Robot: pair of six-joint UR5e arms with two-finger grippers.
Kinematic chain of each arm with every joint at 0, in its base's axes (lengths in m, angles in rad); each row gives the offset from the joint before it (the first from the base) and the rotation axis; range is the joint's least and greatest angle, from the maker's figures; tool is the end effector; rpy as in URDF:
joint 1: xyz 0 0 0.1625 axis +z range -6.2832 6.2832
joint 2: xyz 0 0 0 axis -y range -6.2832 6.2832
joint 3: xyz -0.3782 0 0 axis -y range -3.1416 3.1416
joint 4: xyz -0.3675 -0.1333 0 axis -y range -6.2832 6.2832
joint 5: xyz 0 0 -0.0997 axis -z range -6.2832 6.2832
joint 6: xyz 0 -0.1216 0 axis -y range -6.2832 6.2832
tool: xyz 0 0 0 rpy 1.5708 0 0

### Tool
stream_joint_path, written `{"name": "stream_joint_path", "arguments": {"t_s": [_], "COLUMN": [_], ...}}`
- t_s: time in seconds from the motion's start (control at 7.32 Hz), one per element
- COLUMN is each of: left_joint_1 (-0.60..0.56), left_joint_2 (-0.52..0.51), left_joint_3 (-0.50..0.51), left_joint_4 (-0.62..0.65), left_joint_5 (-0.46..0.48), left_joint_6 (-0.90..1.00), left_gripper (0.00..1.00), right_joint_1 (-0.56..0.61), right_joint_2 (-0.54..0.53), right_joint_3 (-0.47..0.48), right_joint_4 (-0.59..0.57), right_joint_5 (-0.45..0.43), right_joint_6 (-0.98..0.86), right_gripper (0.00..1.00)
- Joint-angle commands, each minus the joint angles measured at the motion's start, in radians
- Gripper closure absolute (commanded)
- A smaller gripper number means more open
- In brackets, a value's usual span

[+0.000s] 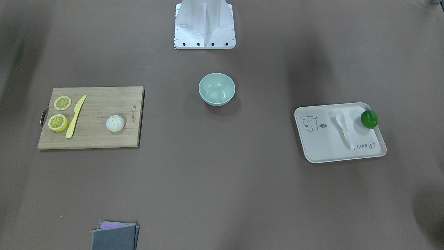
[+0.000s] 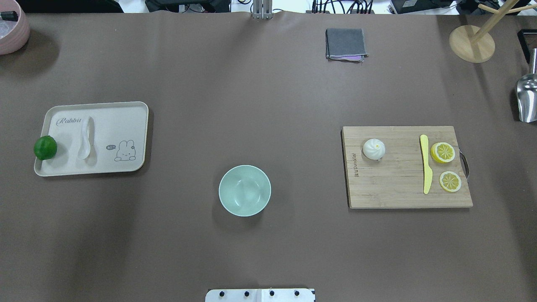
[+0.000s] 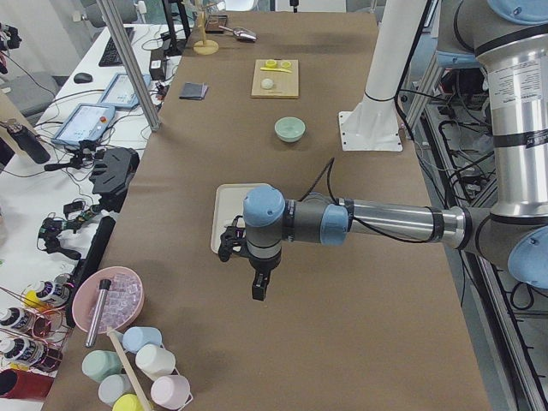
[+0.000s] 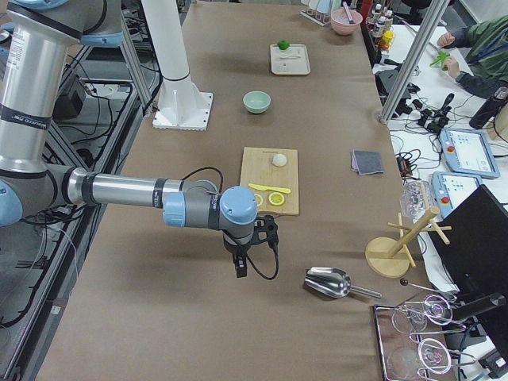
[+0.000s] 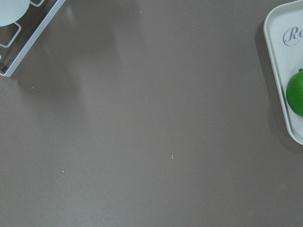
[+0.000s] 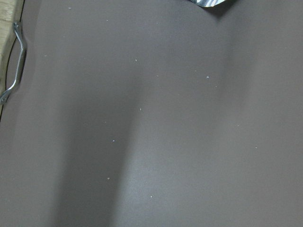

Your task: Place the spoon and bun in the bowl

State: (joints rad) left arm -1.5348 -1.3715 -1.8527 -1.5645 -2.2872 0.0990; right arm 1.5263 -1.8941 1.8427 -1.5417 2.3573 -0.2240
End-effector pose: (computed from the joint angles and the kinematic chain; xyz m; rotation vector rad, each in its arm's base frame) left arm -0.0391 -0.3994 0.5867 0.0956 0.7141 0.1564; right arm 0.0318 -0.3464 0.6281 0.0496 -0.7873 -0.2457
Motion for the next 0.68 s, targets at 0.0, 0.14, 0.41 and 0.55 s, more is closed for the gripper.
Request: {"name": "stream_joint_path", "arguments": {"t_s": [0.0, 0.14, 0.41, 0.55], "left_joint_1": [-0.001, -0.001, 0.002, 0.002], "left_joint_2": [0.008, 0.008, -0.007, -0.032], "left_joint_3": [-0.023, -0.032, -0.033, -0.037], "left_joint_4": [0.001, 0.001, 0.0, 0.0], "left_joint_5": [0.002, 0.002, 0.002, 0.0], "left_joint_6": [0.001, 0.001, -0.001, -0.002], "left_gripper": [0.02, 0.02, 0.02, 0.02], "right_joint_1": [0.0, 0.0, 0.0, 0.0], "right_joint_2": [-0.002, -0.002, 0.0, 0.0], "right_joint_3": [-0.003, -0.006, -0.007, -0.007], "right_joint_4": [0.0, 0.0, 0.033, 0.113], "right_joint_5": [0.0, 0.002, 0.005, 0.004], "right_joint_6": [0.0, 0.003, 0.005, 0.008], "right_gripper": [0.0, 0.0, 0.0, 0.0]}}
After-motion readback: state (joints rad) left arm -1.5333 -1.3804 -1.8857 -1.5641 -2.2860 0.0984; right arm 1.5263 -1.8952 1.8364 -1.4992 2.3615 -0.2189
